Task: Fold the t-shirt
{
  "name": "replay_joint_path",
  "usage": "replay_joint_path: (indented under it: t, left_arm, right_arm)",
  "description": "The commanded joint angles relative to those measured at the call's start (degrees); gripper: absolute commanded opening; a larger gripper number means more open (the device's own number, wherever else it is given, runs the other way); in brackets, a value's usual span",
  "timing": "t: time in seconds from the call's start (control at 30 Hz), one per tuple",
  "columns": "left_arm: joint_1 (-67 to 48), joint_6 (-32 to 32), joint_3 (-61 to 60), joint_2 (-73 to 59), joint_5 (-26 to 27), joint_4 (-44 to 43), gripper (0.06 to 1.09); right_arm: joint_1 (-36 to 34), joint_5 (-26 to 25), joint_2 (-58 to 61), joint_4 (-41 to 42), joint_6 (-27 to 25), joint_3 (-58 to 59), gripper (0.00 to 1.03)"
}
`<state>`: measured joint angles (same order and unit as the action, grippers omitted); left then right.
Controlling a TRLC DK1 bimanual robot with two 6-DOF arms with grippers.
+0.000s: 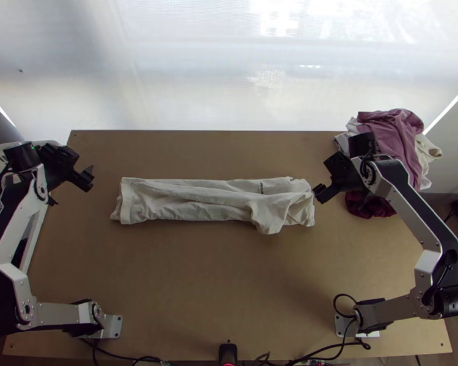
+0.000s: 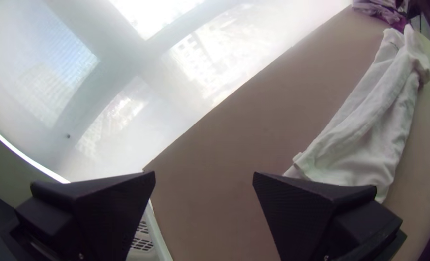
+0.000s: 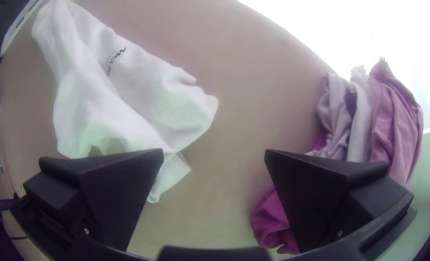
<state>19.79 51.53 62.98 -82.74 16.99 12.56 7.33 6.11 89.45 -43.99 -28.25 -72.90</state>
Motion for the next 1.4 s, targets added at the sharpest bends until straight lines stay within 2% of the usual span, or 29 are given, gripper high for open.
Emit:
replay_joint_path:
  t: [0.0,0.1,0.2,0.3,0.37,0.5,0.63,0.7,0.77,0.83,0.9,0.93,1.03,1.13,1.23,1.3,1.37]
  left_arm:
    - [-1.8,-8.7,-1.5,5.4,0.9,3.3,1.04]
    - [-4.0,-13.4,-1.2,6.5,1.5,8.4,1.04]
    - [-5.6,-18.0,-0.8,7.1,2.8,15.1,1.03]
    - [-6.3,-20.9,-1.2,7.2,4.6,19.5,1.03]
    - [-6.4,-23.9,-1.2,7.1,5.4,20.6,1.03]
    - [-6.6,-27.8,-1.1,5.8,9.4,25.4,0.99]
    - [-6.0,-30.3,-0.7,2.6,10.8,26.6,0.99]
    - [-5.6,-30.8,0.6,-0.8,13.1,29.7,0.99]
    - [-5.3,-28.4,2.6,-4.5,14.3,35.8,1.04]
    - [-3.9,-28.3,2.3,-5.0,15.5,36.7,1.04]
    - [-3.5,-26.9,0.7,-2.7,15.6,36.2,1.04]
    - [-4.3,-23.8,-1.5,0.3,14.6,34.8,1.04]
    - [-10.4,-23.1,-9.8,13.0,5.2,23.8,1.04]
    - [-15.9,-20.2,-15.8,20.2,-2.5,17.2,1.04]
    - [-18.5,-18.6,-20.6,24.6,-4.6,13.2,1.04]
    - [-23.5,-16.1,-25.7,28.5,-10.2,8.3,1.04]
    - [-27.1,-12.0,-31.4,32.6,-13.6,2.6,1.04]
  right_arm:
    - [-0.8,-3.6,-1.5,2.6,1.8,-1.8,0.92]
    - [2.3,-4.4,-3.3,2.9,3.1,-2.6,0.9]
    - [11.5,-11.4,-6.3,3.2,1.9,-2.2,0.9]
    - [21.1,-16.0,-8.5,7.2,1.0,-0.5,0.89]
    - [26.5,-17.5,-8.5,9.5,0.5,0.2,0.79]
    - [34.0,-20.9,-7.9,17.2,-0.7,4.3,0.44]
    - [38.2,-23.5,-5.7,24.9,-1.2,8.0,0.23]
    - [40.0,-24.9,-3.7,26.8,-1.2,8.1,0.21]
    - [41.4,-25.7,-2.4,28.0,-1.1,8.1,0.21]
    - [42.2,-27.1,-1.9,30.2,-1.3,8.7,0.2]
    - [42.6,-27.5,-1.2,32.0,-1.6,8.7,0.07]
    - [42.6,-27.5,-0.6,32.6,-1.6,8.7,0.04]
    - [42.4,-27.5,2.0,33.4,-2.0,8.7,0.03]
    - [42.1,-27.4,4.2,34.8,-1.9,8.4,0.03]
    - [41.9,-27.5,5.6,36.0,-2.0,8.5,0.03]
    - [41.6,-27.4,6.4,36.3,-2.2,8.3,0.03]
    - [41.2,-27.5,7.0,36.4,-2.3,8.0,0.03]
